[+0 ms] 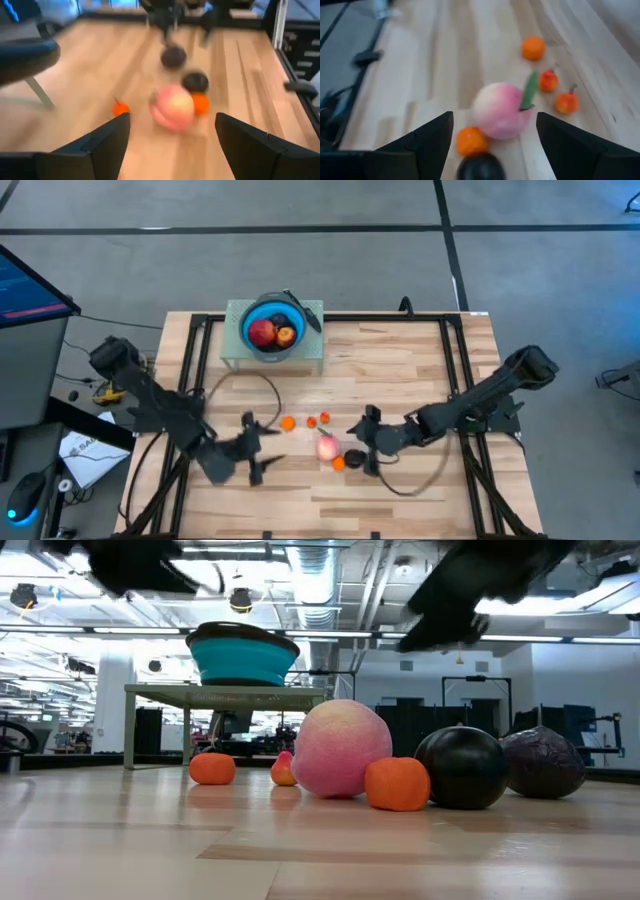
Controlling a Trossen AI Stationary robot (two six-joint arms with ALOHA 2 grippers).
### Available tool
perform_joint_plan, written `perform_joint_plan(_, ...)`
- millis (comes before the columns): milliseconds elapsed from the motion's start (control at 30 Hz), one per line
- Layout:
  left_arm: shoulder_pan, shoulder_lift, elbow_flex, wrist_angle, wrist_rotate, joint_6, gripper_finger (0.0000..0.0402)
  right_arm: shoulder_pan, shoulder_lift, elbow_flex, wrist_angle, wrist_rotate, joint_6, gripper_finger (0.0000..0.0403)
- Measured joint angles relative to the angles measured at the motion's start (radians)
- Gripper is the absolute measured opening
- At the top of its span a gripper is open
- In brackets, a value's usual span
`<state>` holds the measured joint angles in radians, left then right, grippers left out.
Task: Pick & Place Fruit
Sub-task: Put the pink peach into the blue strainer bowl on the shelf
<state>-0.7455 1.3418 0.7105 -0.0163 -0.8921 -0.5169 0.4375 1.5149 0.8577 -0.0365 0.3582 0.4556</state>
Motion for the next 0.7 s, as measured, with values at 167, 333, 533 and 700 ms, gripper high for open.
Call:
perform_joint_plan(167, -0.030, 0.202, 0.000, 0.092, 0.001, -0.225, 0.0285, -0.123, 0.125, 0.010, 0.097, -0.202, 0.012, 0.0289)
perform_joint_plan(333, -0.012, 0.362, -0.001, 0.315, 0.029, -0.249, 0.0285, -0.260, 0.204, 0.073, -0.003, -0.530, 0.024, 0.0331)
perform_joint_plan(533, 0.100, 0.482, 0.000, 0.533, 0.132, -0.244, 0.0285, -0.295, 0.304, 0.085, -0.018, -0.599, 0.016, 0.0385)
perform_joint_plan(700, 0.195, 0.543, 0.000, 0.637, 0.257, -0.244, 0.0285, -0.284, 0.391, 0.087, 0.175, -0.618, 0.012, 0.0394)
